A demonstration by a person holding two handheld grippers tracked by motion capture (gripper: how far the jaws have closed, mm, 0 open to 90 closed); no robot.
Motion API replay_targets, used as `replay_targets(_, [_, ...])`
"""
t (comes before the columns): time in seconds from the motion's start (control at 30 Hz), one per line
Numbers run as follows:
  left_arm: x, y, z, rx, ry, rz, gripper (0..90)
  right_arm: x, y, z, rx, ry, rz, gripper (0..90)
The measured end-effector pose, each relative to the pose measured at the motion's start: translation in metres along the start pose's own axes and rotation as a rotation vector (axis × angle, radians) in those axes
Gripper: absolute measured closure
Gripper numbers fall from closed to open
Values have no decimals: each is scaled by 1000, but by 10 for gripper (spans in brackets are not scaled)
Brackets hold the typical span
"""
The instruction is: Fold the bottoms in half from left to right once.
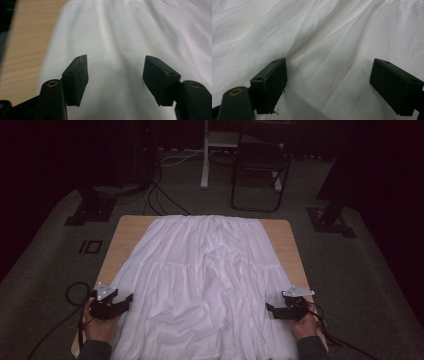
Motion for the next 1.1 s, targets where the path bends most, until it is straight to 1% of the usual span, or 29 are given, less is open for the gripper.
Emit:
replay_targets(0.03, [9,-16,1,-22,-30,33,338,0,0,0,0,0,0,136])
replay_targets(0.07, [9,-16,1,-22,-30,33,319,0,0,0,0,0,0,136])
replay_targets(0.1, [14,-24,0,-40,-49,38,319,0,0,0,0,0,0,136])
replay_targets(0.13, [20,-32,-1,-54,-71,46,288,0,0,0,0,0,0,136])
replay_targets(0.17, [24,-36,-1,-57,-83,55,288,0,0,0,0,0,0,136])
replay_targets(0.2, [31,-44,-3,-63,-105,73,240,0,0,0,0,0,0,136])
replay_targets(0.23, [31,-44,-3,-63,-105,73,213,0,0,0,-1,0,0,136])
replay_targets(0.27, [34,-47,-4,-67,-115,73,173,0,0,0,-1,0,0,136])
replay_targets(0.33, [38,-52,-6,-70,-129,77,170,0,0,0,-1,0,0,136])
replay_targets(0.37, [40,-52,-6,-57,-135,91,168,0,0,0,-1,0,0,136])
replay_targets(0.4, [42,-51,-6,-45,-135,92,155,0,0,0,-1,0,0,136])
replay_targets(0.43, [42,-50,-6,-50,-133,82,150,0,0,0,-1,0,0,136])
replay_targets(0.5, [44,-45,-4,-61,-141,42,150,0,0,0,-1,0,0,136])
replay_targets(0.57, [47,-40,-1,-59,-143,15,147,0,0,0,-1,0,0,136])
replay_targets(0.63, [52,-30,6,-55,-145,-21,148,1,-1,0,-1,0,1,136])
replay_targets(0.67, [56,-22,12,-41,-146,-37,148,1,-1,0,0,0,1,137])
replay_targets(0.7, [56,-22,12,-41,-146,-37,149,1,-1,0,0,0,1,137])
replay_targets(0.73, [58,-19,16,-37,-147,-43,149,1,-1,0,0,0,1,136])
replay_targets(0.77, [61,-13,21,-24,-148,-53,149,1,-1,0,0,0,1,137])
replay_targets(0.8, [62,-11,22,-19,-149,-63,150,1,-1,0,0,0,0,137])
replay_targets(0.87, [61,-9,23,-21,-152,-62,169,1,-1,0,0,0,1,136])
replay_targets(0.9, [60,-9,23,-21,-151,-59,182,1,-1,0,0,0,1,136])
replay_targets(0.93, [60,-9,23,-21,-151,-59,248,1,-1,0,0,0,1,136])
replay_targets(0.97, [58,-8,25,-8,-139,-65,340,1,-1,0,0,0,1,136])
replay_targets(1.0, [58,-8,25,-8,-139,-65,440,1,-1,0,0,0,1,136])
replay_targets(1.03, [55,-5,26,19,-129,-76,578,1,-1,0,0,0,1,136])
replay_targets(1.07, [55,-5,26,19,-129,-76,647,1,-1,0,0,0,1,136])
replay_targets(1.1, [54,-2,25,45,-123,-87,714,1,-1,0,0,0,1,136])
Point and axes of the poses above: each handheld gripper's, and its own axes: z roughly backward along the jaws, x roughly out of its underside, y roughly to its right, the point moved 9 cm from there along -z, roughly forward along the jaws, and after that the axes turned 14 degrees about -x, right-handed, at the moved point
